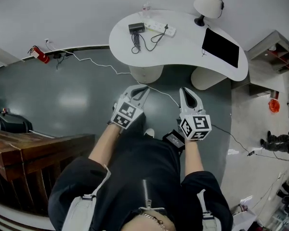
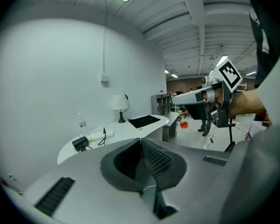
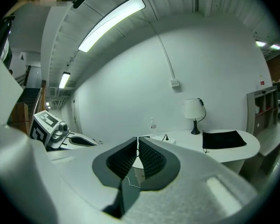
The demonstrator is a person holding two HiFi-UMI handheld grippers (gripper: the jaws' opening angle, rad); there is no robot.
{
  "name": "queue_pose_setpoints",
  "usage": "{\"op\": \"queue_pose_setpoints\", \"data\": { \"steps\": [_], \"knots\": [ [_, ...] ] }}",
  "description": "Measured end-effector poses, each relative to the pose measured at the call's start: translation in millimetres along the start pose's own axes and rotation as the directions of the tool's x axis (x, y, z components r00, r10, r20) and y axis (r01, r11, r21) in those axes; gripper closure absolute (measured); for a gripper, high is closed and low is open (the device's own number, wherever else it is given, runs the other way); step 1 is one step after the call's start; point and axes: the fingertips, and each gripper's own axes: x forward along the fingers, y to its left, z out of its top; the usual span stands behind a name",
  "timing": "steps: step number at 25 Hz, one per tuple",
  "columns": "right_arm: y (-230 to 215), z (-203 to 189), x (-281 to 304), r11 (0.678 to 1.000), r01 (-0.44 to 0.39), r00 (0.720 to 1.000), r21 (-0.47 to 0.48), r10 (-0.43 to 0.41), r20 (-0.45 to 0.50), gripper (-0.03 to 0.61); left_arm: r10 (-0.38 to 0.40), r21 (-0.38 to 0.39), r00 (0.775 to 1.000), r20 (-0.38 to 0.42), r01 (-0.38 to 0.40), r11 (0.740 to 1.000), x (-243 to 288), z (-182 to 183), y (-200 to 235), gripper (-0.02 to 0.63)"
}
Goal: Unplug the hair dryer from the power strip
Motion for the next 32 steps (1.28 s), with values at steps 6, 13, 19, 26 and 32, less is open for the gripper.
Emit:
{"op": "queue_pose_setpoints", "data": {
  "steps": [6, 13, 19, 26, 32],
  "knots": [
    [-20, 4, 14, 1.0, 0.03, 1.0, -0.002, -0.03, 0.005, 0.568, -0.034, 0.01, 0.999, 0.005, 0.034, 0.999, 28, 7, 8, 0.6],
    [-40, 9, 56, 0.999, 0.042, 0.999, 0.004, -0.042, -0.002, 0.568, -0.046, 0.011, 0.999, -0.003, 0.046, 0.999, 60, 10, 44, 0.6],
    [-52, 21, 99, 0.999, 0.049, 0.999, 0.006, -0.049, -0.013, 0.568, -0.058, 0.001, 0.998, -0.01, 0.058, 0.998, 85, 17, 82, 0.6],
    [-61, 30, 143, 0.997, 0.071, 0.997, 0.011, -0.071, -0.036, 0.568, -0.082, -0.012, 0.996, -0.023, 0.081, 0.997, 107, 19, 125, 0.6],
    [-67, 34, 172, 0.995, 0.104, 0.993, 0.005, -0.104, -0.053, 0.568, -0.111, -0.011, 0.994, -0.024, 0.111, 0.994, 126, 19, 157, 0.6]
  ]
}}
